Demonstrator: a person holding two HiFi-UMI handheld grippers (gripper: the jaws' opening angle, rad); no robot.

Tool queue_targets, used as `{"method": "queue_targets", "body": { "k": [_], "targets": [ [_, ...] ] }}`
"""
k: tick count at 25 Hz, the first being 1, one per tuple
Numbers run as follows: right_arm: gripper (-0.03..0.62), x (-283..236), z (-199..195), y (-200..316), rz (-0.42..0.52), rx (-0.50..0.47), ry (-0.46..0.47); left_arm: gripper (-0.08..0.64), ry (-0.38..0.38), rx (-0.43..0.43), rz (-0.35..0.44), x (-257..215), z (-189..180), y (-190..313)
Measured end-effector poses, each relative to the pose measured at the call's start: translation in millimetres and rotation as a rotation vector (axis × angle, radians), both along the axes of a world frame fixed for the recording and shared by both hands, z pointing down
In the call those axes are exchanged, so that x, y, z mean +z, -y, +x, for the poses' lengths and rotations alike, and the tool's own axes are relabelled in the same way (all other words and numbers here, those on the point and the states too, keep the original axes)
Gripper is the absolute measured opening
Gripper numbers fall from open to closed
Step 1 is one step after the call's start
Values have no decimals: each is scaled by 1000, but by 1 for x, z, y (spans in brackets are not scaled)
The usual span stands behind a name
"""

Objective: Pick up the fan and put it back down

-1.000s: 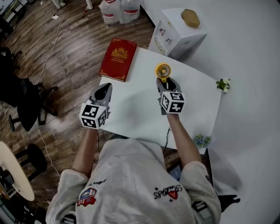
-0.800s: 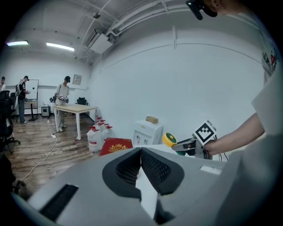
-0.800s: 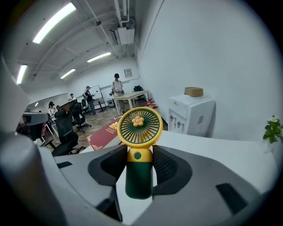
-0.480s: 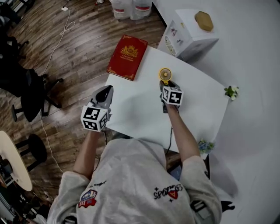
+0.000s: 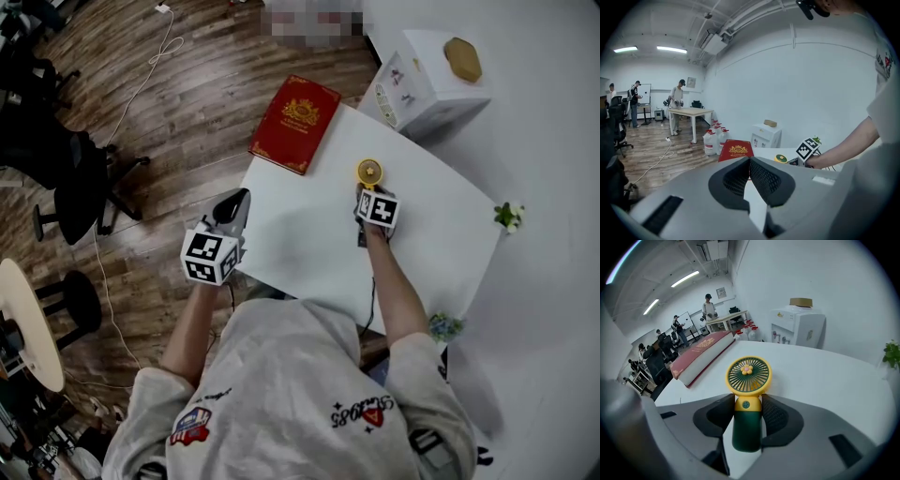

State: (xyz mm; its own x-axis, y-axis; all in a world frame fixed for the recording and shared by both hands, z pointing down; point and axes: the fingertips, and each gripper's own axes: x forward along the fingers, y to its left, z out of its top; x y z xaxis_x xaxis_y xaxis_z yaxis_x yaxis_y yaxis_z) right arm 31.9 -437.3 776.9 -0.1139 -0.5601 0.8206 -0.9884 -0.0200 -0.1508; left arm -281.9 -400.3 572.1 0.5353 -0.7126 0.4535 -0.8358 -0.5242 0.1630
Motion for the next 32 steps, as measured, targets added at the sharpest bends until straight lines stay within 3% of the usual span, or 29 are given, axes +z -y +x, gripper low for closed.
{"method": "queue_targets", "body": {
  "k": [9,14,18,21,23,32],
  "targets": [
    [187,7,-12,-8,-34,-44,-21,5,9,-20,7,-3,-15,-5],
    [222,-4,-19,-19,-18,-88,-32,5,-3,-18,22,-8,-16,-5],
    [193,-28,-12,-27,40,-66,-26,5,-16,3,46,-18,-8,-3],
    [101,-52,2,-36,102,-25,-13,5,-10,32,78,-28,6,-2],
    [5,-69,12,-43,154,3,-8,5,-6,58,98,-35,16,-1],
    [3,-149,58,-77,373,56,-46,5,-26,164,170,-71,73,-2]
  ]
}}
